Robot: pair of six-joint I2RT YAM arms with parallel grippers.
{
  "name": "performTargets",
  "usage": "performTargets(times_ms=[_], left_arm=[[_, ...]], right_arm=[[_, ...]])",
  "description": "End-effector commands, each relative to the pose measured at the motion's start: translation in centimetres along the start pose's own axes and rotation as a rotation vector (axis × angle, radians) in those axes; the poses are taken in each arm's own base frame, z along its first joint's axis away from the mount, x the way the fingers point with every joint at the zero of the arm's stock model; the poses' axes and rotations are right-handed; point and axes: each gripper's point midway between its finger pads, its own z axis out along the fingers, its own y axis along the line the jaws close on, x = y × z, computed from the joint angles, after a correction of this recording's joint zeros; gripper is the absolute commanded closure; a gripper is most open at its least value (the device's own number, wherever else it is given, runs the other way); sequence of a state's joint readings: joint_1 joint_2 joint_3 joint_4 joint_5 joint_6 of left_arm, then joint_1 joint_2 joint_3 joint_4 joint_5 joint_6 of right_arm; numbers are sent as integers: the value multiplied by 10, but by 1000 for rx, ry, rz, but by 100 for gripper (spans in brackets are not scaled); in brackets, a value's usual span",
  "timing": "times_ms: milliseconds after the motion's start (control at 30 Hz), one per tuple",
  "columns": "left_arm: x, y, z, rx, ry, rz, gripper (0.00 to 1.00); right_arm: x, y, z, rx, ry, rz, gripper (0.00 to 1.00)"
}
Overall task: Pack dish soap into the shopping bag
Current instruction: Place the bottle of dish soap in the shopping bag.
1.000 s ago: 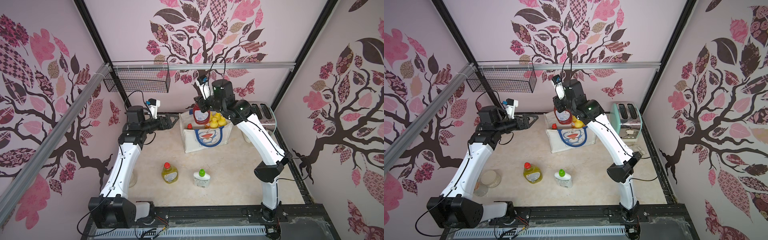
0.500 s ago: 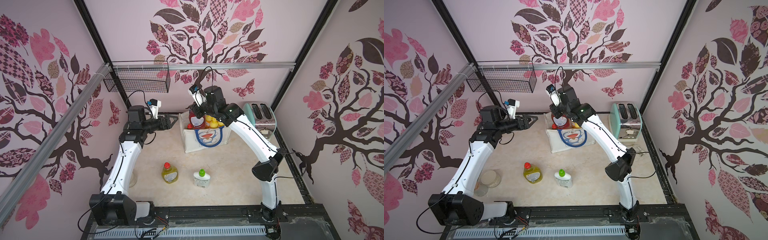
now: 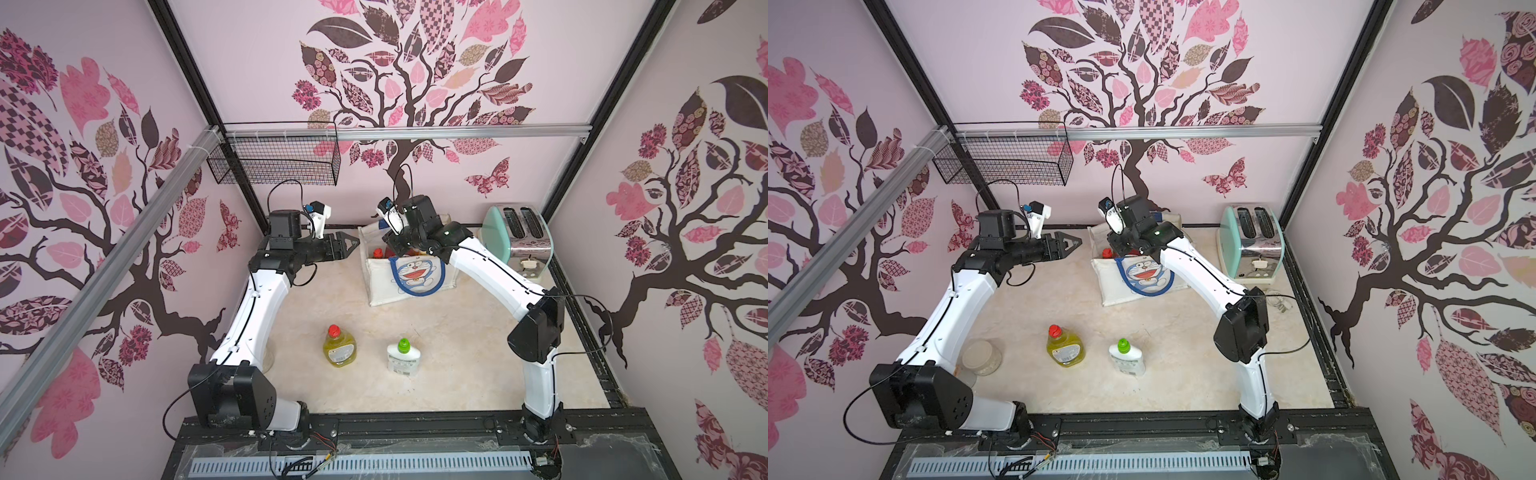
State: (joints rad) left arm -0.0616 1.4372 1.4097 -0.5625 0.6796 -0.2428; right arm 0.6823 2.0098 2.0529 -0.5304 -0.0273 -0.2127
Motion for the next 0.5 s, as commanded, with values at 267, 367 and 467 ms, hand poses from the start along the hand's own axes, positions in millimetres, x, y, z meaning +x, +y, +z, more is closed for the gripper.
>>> performTargets(times_ms=[267, 367, 467], left_arm=[[8, 10, 21, -12, 86, 12, 42], [11, 10, 27, -9, 104, 14, 43], [14, 7, 33, -8, 118, 26, 45]], right_arm=[[-76, 13, -63, -169, -309, 82, 100], [-71, 18, -61, -194, -310, 91, 100], [-63, 21, -57, -209, -298, 97, 100]])
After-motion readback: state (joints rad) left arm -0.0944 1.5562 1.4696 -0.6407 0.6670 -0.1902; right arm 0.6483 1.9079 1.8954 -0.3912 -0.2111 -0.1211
